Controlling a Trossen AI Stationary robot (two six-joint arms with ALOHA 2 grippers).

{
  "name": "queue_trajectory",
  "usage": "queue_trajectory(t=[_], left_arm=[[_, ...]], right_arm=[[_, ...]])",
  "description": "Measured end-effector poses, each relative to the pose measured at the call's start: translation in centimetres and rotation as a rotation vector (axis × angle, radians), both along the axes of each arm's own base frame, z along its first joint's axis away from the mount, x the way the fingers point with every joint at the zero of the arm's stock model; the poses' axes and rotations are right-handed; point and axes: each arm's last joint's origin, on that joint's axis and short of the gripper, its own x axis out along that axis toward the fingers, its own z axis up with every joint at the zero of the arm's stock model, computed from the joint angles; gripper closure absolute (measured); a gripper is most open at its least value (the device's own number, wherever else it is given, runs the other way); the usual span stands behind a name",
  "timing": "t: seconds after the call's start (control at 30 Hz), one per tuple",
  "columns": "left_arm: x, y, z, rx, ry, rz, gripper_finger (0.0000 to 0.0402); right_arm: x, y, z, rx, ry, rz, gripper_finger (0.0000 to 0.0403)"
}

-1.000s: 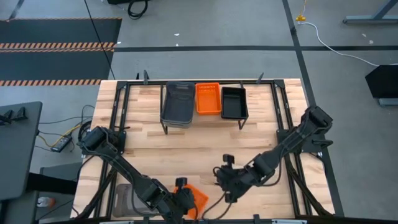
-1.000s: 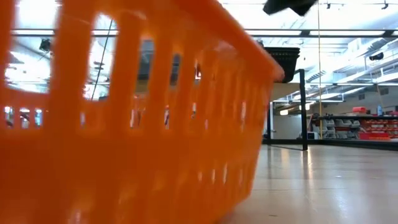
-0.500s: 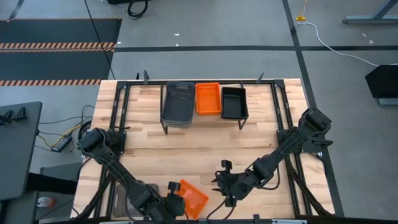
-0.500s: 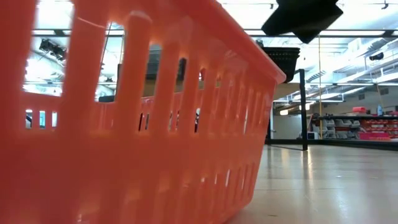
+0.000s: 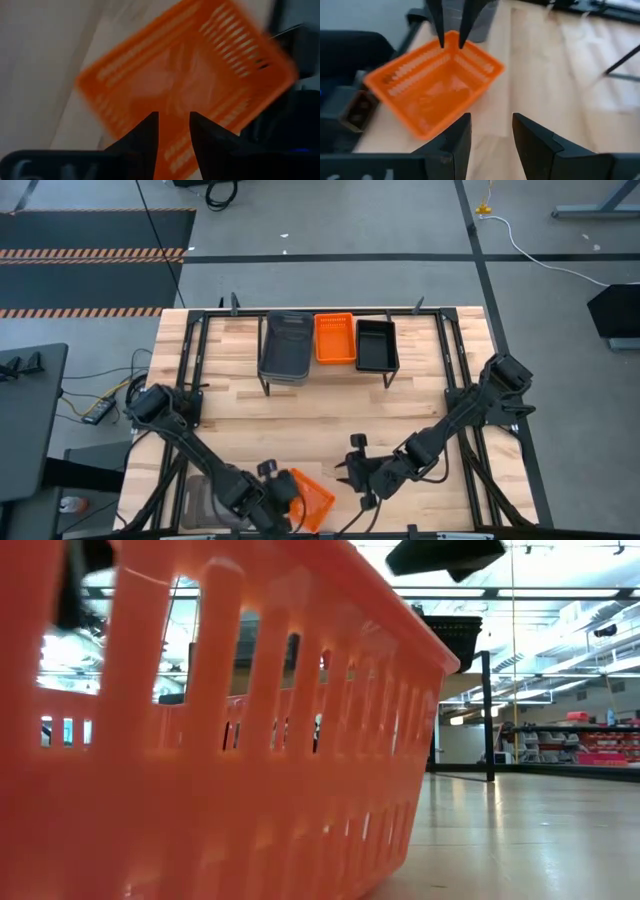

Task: Stack baskets on shelf by color
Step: Stack the orange bin on the stacked orange bins on the shelf

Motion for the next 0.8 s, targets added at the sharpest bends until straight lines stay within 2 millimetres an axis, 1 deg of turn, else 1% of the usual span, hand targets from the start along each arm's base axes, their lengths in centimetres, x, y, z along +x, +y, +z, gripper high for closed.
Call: queue_trajectory(t=[0.13, 0.2, 0.3, 0.47, 0.57, 0.67, 0.8], left_arm=[[-0.2, 1.9, -0.6, -0.036, 0.185, 0.154, 0.0285], [-0.1, 2.8, -0.7, -0.023, 0.228, 0.218, 0.0285], [0.2, 3.8, -0.7, -0.007, 0.248, 0.256, 0.0285], [1.6, 4.4, -0.6, -0.052, 0.204, 0.232, 0.0285], [2.2, 5.1, -0.7, -0.056, 0.219, 0.219, 0.0285], [2.7, 5.6, -1.6, -0.058, 0.272, 0.195, 0.0285], [3.5, 6.1, -3.4, -0.06, 0.351, 0.149, 0.0285]], right_arm=[[0.4, -0.8, -0.1, -0.065, -0.008, -0.013, 0.0253], [0.4, -1.0, -0.3, -0.079, -0.002, -0.014, 0.0253], [0.2, -1.5, -1.0, -0.088, 0.018, -0.023, 0.0253], [-0.6, -2.1, -2.8, -0.098, 0.066, -0.04, 0.0253], [-0.9, -2.5, -3.5, -0.094, 0.072, -0.051, 0.0253], [-0.9, -2.8, -3.9, -0.088, 0.063, -0.057, 0.0253], [-0.8, -2.8, -3.8, -0.08, 0.054, -0.055, 0.0253]])
